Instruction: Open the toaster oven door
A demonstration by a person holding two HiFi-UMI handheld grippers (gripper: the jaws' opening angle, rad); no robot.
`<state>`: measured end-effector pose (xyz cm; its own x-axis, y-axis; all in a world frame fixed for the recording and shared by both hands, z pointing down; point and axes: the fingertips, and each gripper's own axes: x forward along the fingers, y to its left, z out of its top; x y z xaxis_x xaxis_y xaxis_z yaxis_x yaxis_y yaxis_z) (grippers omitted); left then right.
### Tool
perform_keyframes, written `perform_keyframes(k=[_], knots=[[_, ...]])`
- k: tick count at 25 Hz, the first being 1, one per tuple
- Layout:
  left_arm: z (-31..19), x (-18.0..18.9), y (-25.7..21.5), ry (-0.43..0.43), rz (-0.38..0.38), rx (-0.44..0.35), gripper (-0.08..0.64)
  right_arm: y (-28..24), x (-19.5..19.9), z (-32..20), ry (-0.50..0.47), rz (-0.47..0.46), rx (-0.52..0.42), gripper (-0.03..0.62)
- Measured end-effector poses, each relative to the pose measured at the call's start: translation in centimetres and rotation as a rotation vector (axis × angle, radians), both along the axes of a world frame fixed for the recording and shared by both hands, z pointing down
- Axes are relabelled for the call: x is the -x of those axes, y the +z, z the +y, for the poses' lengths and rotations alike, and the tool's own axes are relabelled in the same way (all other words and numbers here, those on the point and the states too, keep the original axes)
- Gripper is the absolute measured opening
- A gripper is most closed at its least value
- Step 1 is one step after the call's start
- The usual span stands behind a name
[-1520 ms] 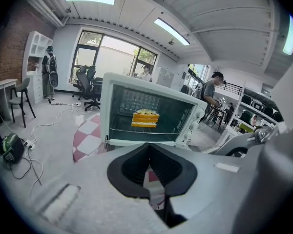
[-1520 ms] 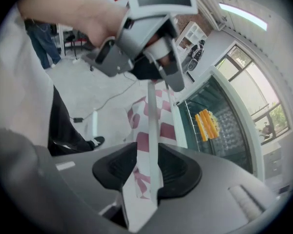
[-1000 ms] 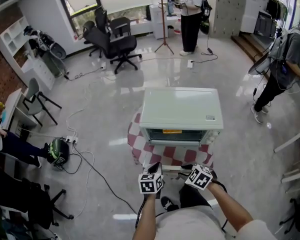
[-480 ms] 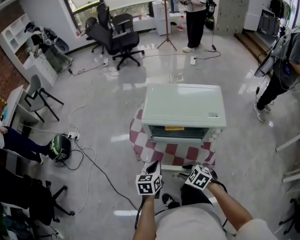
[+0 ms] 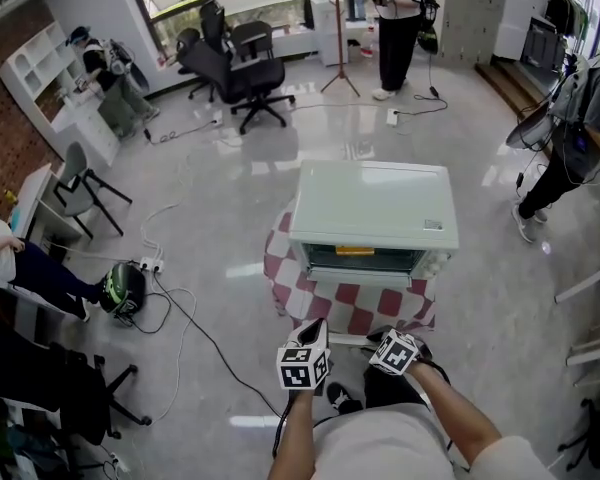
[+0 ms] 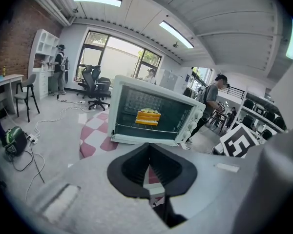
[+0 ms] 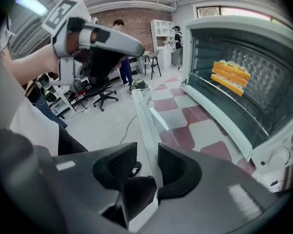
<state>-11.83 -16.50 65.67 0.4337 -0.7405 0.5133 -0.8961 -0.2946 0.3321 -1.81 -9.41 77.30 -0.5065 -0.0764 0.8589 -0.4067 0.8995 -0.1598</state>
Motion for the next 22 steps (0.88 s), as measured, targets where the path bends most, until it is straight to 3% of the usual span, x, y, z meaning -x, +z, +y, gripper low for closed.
perform_keyframes(k=[5, 22], knots=[[0.5, 0.3, -0.4, 0.003, -0.004, -0.005, 0.005, 2.1, -0.2, 0.9, -0.007, 0.063, 0.022, 0.156], [1.5, 2.1, -0.2, -0.034, -0.006, -0.004, 0.005, 3.8, -1.1, 0.6, 0.046, 0.091, 0.047, 0.155]])
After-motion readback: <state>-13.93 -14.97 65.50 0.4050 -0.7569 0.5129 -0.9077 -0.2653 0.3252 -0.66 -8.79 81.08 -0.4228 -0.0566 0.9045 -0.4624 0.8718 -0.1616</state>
